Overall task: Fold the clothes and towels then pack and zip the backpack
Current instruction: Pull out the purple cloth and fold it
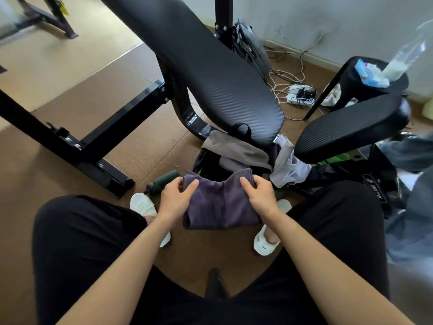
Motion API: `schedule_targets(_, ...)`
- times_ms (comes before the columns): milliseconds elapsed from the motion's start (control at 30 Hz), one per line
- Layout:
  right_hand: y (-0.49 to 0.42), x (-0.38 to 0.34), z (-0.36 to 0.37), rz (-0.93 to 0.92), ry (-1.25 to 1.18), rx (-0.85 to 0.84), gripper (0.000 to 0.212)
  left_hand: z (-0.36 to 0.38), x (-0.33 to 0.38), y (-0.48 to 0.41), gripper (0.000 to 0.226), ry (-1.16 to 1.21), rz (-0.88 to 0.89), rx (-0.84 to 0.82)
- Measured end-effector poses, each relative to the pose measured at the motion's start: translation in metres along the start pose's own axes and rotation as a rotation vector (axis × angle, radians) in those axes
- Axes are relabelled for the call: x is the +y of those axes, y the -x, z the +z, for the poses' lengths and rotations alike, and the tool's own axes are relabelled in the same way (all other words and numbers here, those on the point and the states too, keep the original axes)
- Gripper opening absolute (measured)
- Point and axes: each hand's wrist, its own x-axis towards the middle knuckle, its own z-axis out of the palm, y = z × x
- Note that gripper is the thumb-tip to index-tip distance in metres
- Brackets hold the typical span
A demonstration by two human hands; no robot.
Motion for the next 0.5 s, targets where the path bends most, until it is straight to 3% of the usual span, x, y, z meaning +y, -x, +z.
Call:
schedule_targets(167,0.028,-0.012,0.022,-0.041,-0.125,-0.194,0.017,0.014,0.016,0.017,0.014,0.068,0.06,-0.097)
schedule_targets(367,0.04,-0.02,0.029,-0.014,-0.297,-0.35,0.035,0.018,0.036,0.032,0.036,0.302,-0.121,-0.351)
schedule_targets(500,0.035,-0.016,0.025,-0.072,-0.126,-0.37,0.039,0.014,0.041,0.031,0.043,0.388,-0.193,-0.482)
